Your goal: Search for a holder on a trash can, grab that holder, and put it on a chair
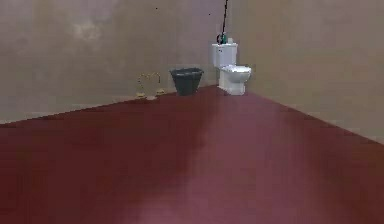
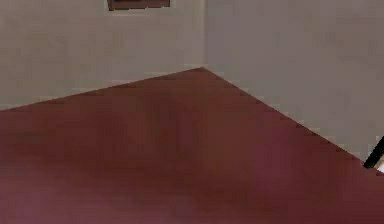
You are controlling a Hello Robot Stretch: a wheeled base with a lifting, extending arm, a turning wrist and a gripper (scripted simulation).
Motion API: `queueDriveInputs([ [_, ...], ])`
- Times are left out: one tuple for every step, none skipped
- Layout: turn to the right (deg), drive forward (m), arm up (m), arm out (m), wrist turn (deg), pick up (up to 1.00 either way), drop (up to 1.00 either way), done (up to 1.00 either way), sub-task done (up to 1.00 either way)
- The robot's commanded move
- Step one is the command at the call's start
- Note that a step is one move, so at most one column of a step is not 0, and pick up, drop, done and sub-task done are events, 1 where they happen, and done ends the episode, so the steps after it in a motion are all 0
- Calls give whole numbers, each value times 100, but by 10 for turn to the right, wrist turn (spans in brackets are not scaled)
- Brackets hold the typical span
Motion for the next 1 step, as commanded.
queueDriveInputs([
  [-60, 0, 0, 0, 0, 0, 0, 0, 0],
])
